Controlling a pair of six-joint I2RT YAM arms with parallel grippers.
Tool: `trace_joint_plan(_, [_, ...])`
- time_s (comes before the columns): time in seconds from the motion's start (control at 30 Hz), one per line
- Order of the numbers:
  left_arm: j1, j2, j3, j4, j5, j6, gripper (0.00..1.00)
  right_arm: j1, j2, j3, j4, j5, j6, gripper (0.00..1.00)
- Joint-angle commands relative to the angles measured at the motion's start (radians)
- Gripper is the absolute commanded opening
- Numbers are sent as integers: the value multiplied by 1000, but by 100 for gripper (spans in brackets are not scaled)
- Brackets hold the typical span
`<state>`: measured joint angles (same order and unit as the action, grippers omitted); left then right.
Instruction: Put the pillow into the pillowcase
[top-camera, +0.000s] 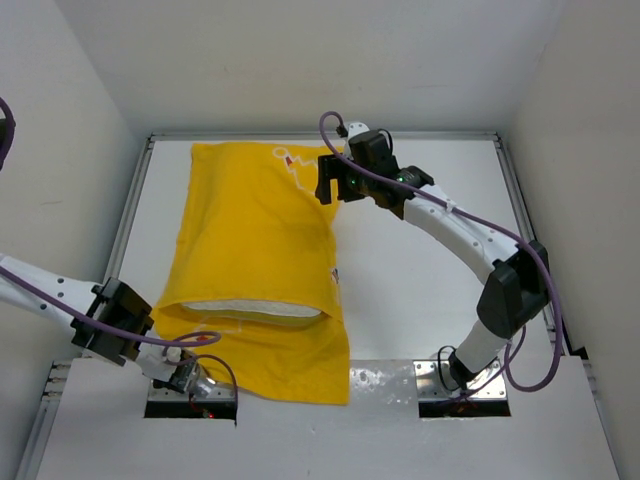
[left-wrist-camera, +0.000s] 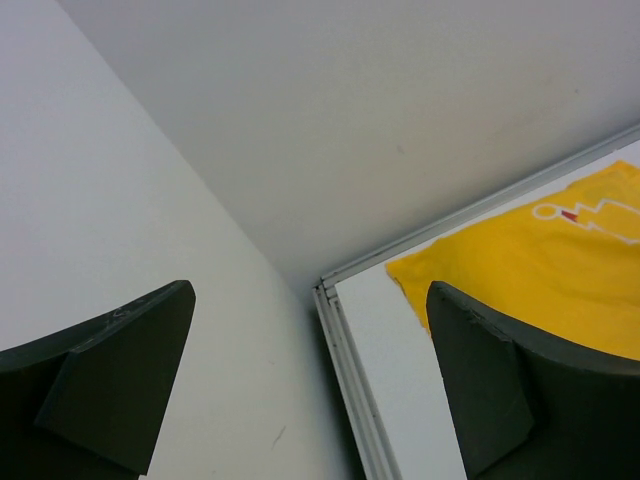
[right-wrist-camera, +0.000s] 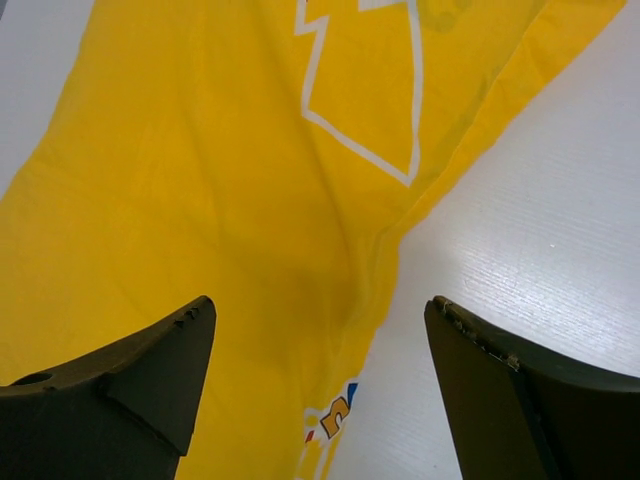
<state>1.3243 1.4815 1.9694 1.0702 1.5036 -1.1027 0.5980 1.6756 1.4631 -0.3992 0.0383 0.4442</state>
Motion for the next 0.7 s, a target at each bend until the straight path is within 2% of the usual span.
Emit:
trace_joint_plan(0.0, [7, -1, -9, -130, 124, 219, 100, 5, -40, 32, 11, 38, -18, 85])
trace_joint_plan(0.07, [6, 3, -6, -107, 119, 227, 100, 5, -37, 29, 17, 41, -22, 85])
trace_joint_plan(0.13, [6, 13, 9, -37, 118, 158, 100, 6, -37, 26, 25, 48, -22, 85])
trace_joint_plan(0.17, [7, 16, 11, 84, 119, 111, 100, 6, -33, 25, 26, 48, -21, 86])
trace_joint_plan(0.23, [7, 34, 40, 254, 124, -114, 100, 5, -27, 28, 31, 49, -16, 86])
trace_joint_plan(0.27, [9, 34, 55, 292, 124, -115, 100, 6, -24, 29, 31, 49, -15, 86])
trace_joint_plan(0.33, [13, 39, 78, 355, 124, -213, 100, 5, -22, 32, 31, 48, -15, 86])
trace_joint_plan(0.43, [47, 37, 103, 366, 107, -243, 100, 6, -22, 29, 28, 51, -13, 86])
trace_joint_plan(0.47, [56, 36, 105, 315, 87, -235, 100, 6, -24, 28, 28, 51, -13, 86])
trace_joint_plan(0.53, [108, 17, 85, 165, 43, -56, 100, 6, -27, 20, 33, 48, -10, 86])
trace_joint_plan(0.57, [134, 4, 92, -141, -23, 189, 100, 6, -30, 16, 34, 46, -9, 86])
trace_joint_plan(0.6, [154, 3, 185, -390, -57, 352, 100, 6, -34, 6, 39, 48, -9, 86])
trace_joint_plan(0.63, [188, 8, 251, -816, -100, 521, 100, 5, -39, 2, 40, 48, -9, 87])
trace_joint_plan(0.67, [196, 7, 296, -939, -218, 711, 100, 5, -40, -1, 42, 55, -10, 87])
